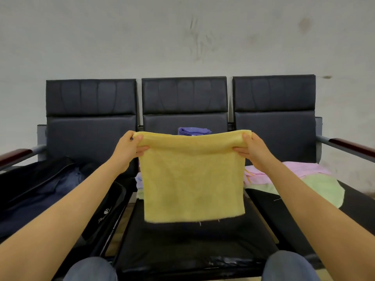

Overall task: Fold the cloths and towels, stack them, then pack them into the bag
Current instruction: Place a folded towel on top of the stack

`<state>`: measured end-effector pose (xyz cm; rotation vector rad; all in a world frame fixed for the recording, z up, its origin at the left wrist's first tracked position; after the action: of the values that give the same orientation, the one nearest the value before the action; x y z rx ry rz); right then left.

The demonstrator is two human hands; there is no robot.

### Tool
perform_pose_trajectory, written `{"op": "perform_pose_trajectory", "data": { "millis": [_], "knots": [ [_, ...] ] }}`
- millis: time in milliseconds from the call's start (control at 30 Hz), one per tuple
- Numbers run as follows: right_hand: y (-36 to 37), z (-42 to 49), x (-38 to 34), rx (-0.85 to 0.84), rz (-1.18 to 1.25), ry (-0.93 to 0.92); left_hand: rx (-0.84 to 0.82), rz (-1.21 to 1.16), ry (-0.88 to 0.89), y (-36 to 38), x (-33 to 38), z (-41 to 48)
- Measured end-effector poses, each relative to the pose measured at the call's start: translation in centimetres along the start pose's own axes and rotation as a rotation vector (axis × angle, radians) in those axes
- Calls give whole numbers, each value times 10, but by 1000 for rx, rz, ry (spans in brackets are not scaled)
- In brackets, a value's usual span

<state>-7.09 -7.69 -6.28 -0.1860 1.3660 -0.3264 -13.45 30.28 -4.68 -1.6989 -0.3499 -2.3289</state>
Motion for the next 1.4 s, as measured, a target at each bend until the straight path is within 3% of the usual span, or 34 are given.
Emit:
{"op": "perform_pose_trajectory", "data": {
  "millis": [200,433,567,733,967,1167,1400],
  "knots": [
    [3,1,18,-58,-82,117,-33,141,-55,-4,-15,-6],
    [26,-28,89,-403,-361,428,-209,297,-569,-12,-93,-35],
    [47,-41,140,-502,-394,549,-253,299,-714,-10,-148,-54],
    [65,-36,188,-439,-382,589,-197,485,-649,-11,-206,-47],
    [80,-4,218,-359,-662,488,-179,625,-555,-5,-248,-21],
    [97,8,235,-479,-996,399,-192,722,-570,-2,-278,-14],
    [100,16,252,-484,-1120,357,-244,810,-590,-5,-297,-12]
  ]
}}
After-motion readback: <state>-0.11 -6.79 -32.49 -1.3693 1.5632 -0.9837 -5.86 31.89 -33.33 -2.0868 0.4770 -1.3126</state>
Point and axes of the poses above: each hand's wrist, its own z-axis towards the middle knuckle, its own y-axis out of the palm, x = y × z, the point moved 9 cm from there along z, towards the middle knuckle, and after that the axes turned 13 degrees about -z, right-handed, at the moved point
